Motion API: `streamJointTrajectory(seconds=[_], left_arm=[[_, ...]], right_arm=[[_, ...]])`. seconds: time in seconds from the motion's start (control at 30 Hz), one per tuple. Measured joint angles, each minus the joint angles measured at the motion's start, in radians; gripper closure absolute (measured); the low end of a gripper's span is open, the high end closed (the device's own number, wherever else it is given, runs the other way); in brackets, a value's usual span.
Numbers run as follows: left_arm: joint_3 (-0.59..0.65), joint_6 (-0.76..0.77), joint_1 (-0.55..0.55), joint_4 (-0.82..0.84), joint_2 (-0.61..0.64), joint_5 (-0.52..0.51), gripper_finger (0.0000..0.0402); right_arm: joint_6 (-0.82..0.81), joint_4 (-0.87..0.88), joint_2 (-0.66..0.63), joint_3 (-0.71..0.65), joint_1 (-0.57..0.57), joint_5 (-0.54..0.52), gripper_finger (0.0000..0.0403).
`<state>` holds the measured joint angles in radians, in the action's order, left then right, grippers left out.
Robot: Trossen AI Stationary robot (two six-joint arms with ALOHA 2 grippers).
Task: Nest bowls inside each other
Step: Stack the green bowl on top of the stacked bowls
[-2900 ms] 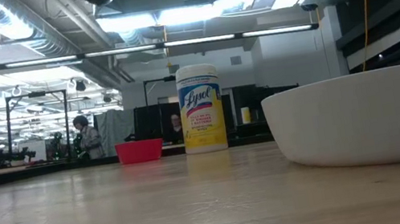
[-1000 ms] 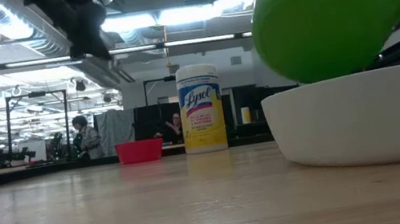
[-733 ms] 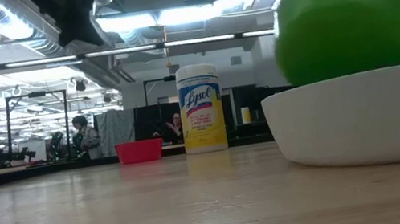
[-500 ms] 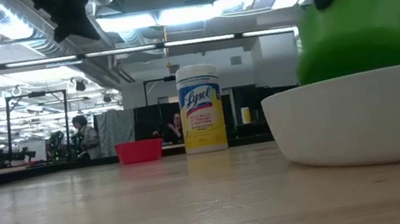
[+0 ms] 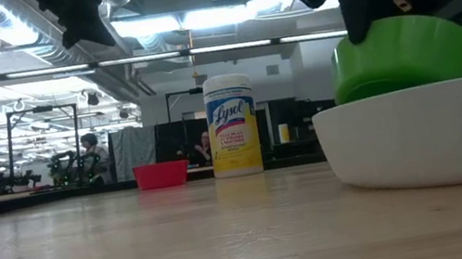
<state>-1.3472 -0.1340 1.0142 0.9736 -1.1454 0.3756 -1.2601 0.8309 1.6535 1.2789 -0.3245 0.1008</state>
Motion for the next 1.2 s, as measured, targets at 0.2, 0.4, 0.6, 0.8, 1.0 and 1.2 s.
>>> streamJointTrajectory(seconds=[0.2,0.4,0.6,0.8,1.0,1.2], left_arm=[[0.0,-0.002,0.0,0.0,0.0,0.0,0.0398],[0.0,-0.008,0.0,-0.002,-0.001,0.0,0.0398],[0.0,-0.01,0.0,-0.005,-0.001,0.0,0.0397],[0.0,-0.01,0.0,-0.005,-0.003,0.0,0.0384],[0.0,-0.008,0.004,-0.013,-0.003,0.0,0.0356],[0.0,-0.001,0.021,-0.014,-0.003,0.0,0.0344]], right_arm=[[0.019,0.0,0.0,0.0,0.008,0.02,0.0403],[0.031,0.0,0.0,0.0,0.008,0.035,0.0403],[0.057,0.0,0.0,0.0,0.008,0.027,0.0376],[0.063,0.0,0.0,0.0,0.008,0.044,0.0278],[0.046,0.0,0.0,0.0,0.008,0.049,0.0201],[0.038,0.004,0.002,0.0,0.008,0.028,0.0178]])
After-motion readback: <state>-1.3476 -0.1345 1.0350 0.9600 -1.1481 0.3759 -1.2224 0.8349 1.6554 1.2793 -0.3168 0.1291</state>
